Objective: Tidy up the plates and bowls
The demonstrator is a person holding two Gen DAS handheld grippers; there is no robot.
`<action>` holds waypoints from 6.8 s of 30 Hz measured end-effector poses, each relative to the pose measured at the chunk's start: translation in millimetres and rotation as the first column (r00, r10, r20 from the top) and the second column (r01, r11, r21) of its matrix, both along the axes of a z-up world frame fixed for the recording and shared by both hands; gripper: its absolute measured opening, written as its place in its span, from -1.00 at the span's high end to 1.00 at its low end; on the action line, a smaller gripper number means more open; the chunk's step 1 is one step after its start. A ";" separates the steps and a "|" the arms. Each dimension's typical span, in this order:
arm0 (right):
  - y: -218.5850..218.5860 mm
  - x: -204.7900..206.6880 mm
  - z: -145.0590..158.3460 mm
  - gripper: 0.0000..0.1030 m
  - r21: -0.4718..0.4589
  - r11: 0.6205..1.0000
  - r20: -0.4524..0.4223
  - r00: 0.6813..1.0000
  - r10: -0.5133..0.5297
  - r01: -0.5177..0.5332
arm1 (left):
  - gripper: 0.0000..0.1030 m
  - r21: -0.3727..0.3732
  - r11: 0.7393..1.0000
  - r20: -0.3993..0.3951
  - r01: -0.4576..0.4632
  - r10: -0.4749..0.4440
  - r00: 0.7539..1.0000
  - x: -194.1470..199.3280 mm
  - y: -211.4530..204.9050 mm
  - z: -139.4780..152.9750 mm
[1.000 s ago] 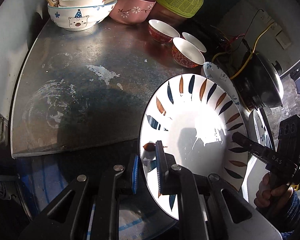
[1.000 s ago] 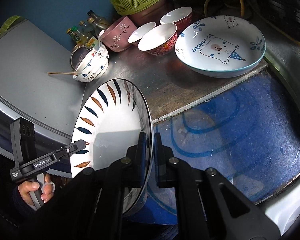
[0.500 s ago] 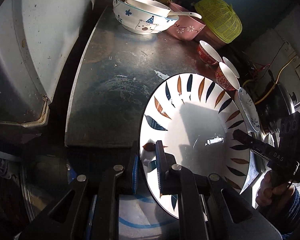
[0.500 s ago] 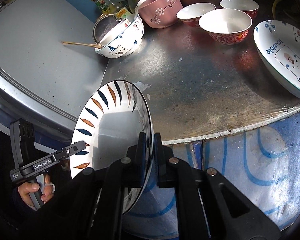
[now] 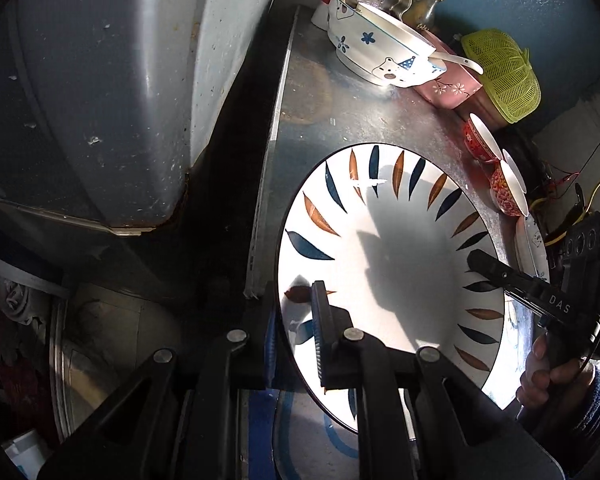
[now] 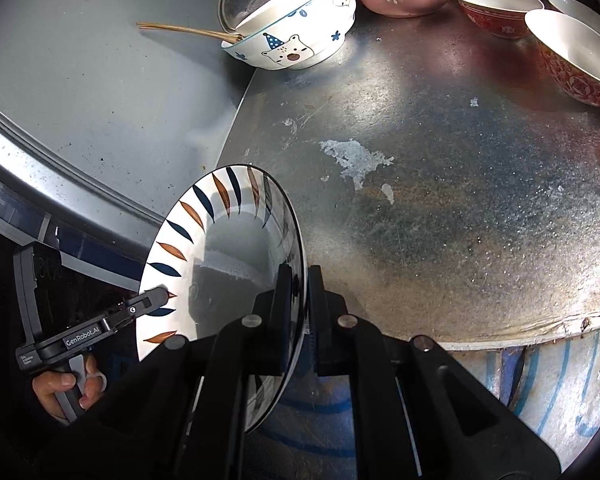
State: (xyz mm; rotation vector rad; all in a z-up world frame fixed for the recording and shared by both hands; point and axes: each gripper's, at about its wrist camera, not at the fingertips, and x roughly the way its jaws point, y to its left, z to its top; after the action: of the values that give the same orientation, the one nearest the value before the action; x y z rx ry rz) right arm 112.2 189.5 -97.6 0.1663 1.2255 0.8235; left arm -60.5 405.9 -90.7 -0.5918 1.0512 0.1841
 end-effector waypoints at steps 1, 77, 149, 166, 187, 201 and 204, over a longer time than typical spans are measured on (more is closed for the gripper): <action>4.6 1.7 -0.9 0.84 -0.002 1.000 0.000 1.000 0.006 -0.006 | 0.73 0.000 1.000 -0.001 -0.006 0.006 1.000 -0.5 3.3 -1.0; -159.8 -5.0 75.2 -1.00 -0.062 0.995 0.152 0.986 -0.064 0.074 | -0.99 0.237 0.969 0.047 0.063 -0.076 0.996 54.0 -156.6 70.2; -598.7 -38.6 66.6 -1.00 0.054 0.627 0.145 0.615 -0.775 0.777 | -0.97 0.078 0.717 0.025 0.693 -0.696 0.718 190.3 -532.7 55.0; -632.9 -20.3 22.3 0.31 0.068 0.663 0.015 0.664 -0.748 0.745 | 0.23 -0.004 0.683 -0.011 0.731 -0.731 0.683 209.7 -592.9 27.2; -631.6 -30.7 7.3 0.81 0.044 0.660 -0.011 0.661 -0.750 0.750 | 0.87 0.020 0.677 -0.061 0.736 -0.734 0.677 210.6 -600.4 13.5; -622.0 -35.7 21.9 0.81 0.064 0.657 -0.006 0.658 -0.753 0.751 | 0.87 0.009 0.691 -0.022 0.722 -0.722 0.691 201.7 -579.1 29.0; -616.4 -34.3 23.6 0.81 0.064 0.658 -0.009 0.660 -0.751 0.750 | 0.87 0.009 0.698 -0.021 0.716 -0.716 0.698 201.3 -577.6 30.1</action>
State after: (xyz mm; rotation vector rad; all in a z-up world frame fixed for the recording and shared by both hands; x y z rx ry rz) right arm 77.9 -426.9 -74.0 0.6759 0.9732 0.1184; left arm 140.9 -171.7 -60.6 -0.1221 1.2252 -0.5009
